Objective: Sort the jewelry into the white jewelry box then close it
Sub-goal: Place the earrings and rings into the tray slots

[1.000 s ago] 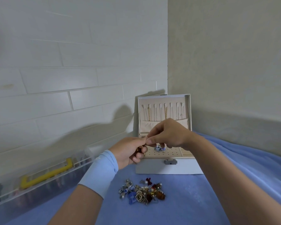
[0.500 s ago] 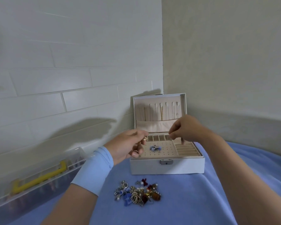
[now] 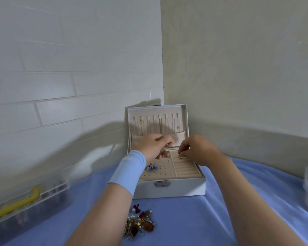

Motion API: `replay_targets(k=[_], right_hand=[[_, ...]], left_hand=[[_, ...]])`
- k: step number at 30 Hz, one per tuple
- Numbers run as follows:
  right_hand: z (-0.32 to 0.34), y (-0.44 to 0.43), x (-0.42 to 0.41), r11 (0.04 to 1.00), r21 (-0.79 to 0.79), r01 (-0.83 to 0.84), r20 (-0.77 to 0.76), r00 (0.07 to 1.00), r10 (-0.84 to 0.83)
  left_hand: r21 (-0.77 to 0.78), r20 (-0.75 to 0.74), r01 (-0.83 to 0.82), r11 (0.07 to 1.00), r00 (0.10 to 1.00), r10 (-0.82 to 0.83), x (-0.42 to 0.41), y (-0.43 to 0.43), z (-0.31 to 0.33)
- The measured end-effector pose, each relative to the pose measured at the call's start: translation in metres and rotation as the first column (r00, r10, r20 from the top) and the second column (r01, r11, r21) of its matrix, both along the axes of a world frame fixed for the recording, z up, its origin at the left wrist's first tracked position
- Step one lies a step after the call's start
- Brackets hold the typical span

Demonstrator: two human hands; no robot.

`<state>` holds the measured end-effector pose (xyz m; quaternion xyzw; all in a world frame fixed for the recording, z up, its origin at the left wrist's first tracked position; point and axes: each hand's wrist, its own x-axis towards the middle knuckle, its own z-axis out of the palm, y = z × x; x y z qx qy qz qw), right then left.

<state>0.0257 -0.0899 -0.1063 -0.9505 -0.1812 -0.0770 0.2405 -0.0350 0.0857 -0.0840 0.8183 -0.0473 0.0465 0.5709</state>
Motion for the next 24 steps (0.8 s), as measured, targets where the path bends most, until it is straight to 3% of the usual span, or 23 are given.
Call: replay_targets(k=[5,12,17,24], right_hand=[[0.000,-0.005,0.003,0.999,0.030,-0.020,-0.033,0.999,0.021],[-0.001,0.007,0.008,0.994,-0.109,-0.011,0.005,1.000,0.011],[-0.002,0.011,0.004,0.990,-0.140,-0.006,0.078,0.997,0.017],[0.000,0.012,-0.002,0.980,-0.200,-0.009,0.066,0.998,0.023]], left_hand=[[0.091,0.084,-0.065,0.994,0.995,0.057,0.008,-0.008,-0.010],[0.197,0.187,-0.097,0.976,0.980,0.060,0.015,-0.011,-0.021],[0.258,0.197,-0.101,0.961,0.979,0.050,0.013,-0.008,-0.023],[0.267,0.203,-0.103,0.958,0.978,0.049,0.009,-0.007,-0.018]])
